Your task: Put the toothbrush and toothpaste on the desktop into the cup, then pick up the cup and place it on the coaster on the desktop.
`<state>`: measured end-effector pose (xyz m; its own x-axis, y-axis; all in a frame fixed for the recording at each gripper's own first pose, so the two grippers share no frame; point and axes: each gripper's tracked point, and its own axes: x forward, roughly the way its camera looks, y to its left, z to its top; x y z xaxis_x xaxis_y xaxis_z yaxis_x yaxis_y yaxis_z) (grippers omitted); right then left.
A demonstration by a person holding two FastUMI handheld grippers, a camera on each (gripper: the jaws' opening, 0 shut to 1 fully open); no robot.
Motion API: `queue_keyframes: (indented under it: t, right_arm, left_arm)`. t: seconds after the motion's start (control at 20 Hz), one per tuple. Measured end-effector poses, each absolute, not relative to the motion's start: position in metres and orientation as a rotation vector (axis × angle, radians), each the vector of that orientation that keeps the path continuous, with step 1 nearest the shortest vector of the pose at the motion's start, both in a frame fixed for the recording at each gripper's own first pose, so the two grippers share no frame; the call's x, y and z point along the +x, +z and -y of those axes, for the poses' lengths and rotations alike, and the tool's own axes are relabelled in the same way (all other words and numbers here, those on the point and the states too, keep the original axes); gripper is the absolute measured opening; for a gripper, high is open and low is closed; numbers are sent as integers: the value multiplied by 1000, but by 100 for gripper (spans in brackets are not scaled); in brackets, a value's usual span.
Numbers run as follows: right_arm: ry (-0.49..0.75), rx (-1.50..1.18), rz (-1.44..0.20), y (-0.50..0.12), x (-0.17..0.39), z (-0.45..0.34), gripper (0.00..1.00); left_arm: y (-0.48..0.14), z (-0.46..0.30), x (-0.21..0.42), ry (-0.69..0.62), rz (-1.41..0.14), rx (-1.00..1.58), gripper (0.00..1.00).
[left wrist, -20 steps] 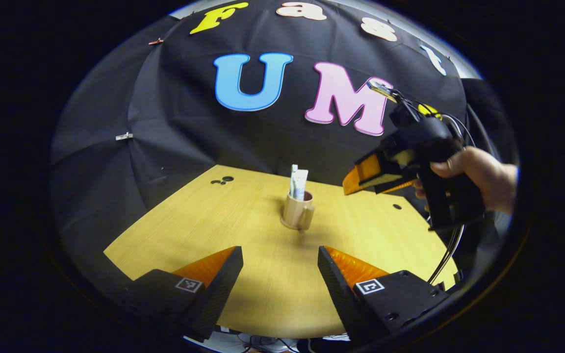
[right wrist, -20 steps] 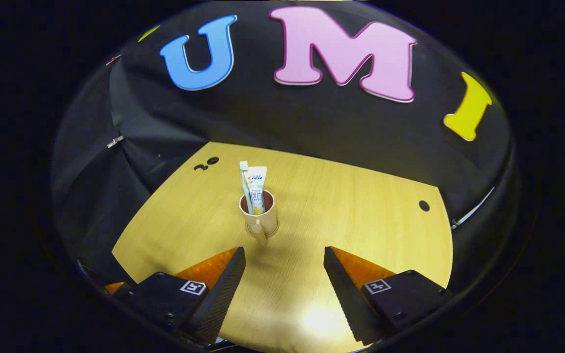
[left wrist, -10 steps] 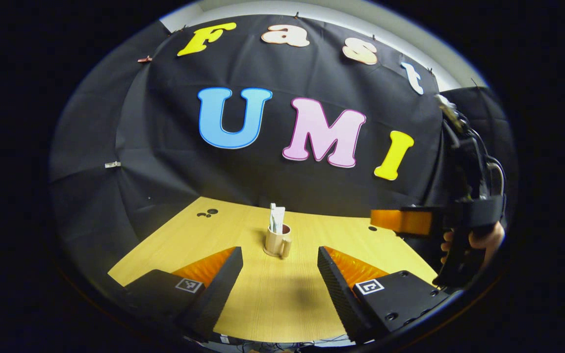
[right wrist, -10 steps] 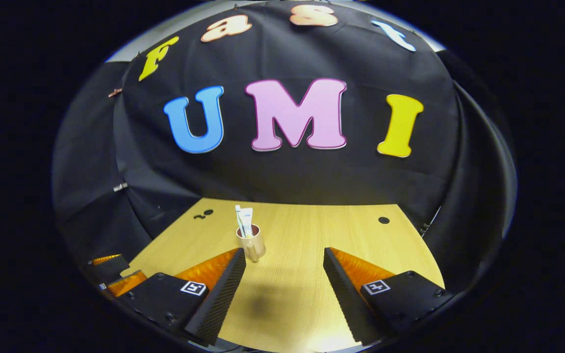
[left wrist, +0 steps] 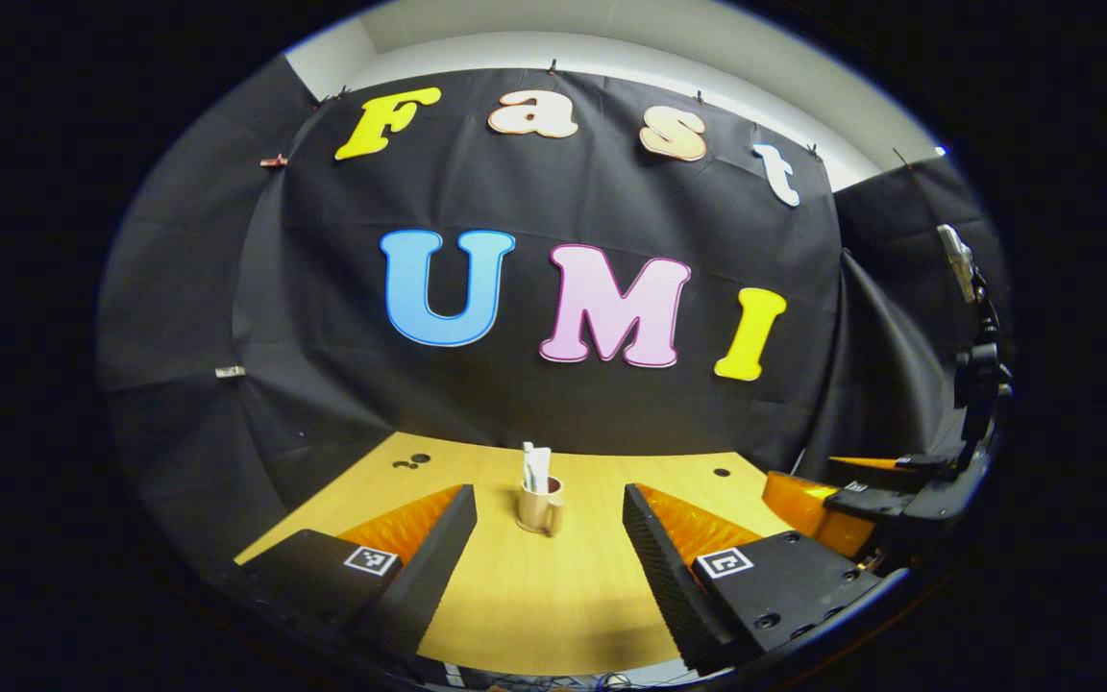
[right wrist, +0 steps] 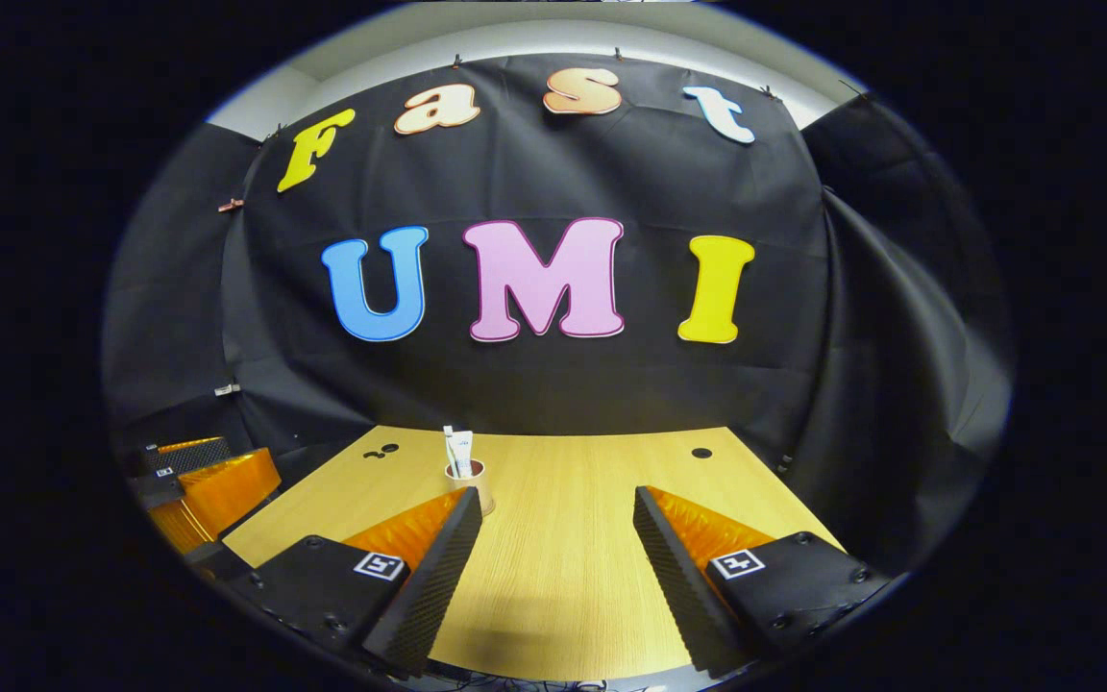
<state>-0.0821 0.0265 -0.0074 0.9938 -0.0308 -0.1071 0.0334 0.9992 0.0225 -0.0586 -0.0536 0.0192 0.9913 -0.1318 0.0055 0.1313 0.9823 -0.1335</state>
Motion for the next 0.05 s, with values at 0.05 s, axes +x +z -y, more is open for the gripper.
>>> queue_keyframes:
  t: [0.05]
  right_arm:
    - [-38, 32, -110, -10, -85, -24, 98]
  left_arm:
    - [20, 56, -60, -149, 3, -119, 97]
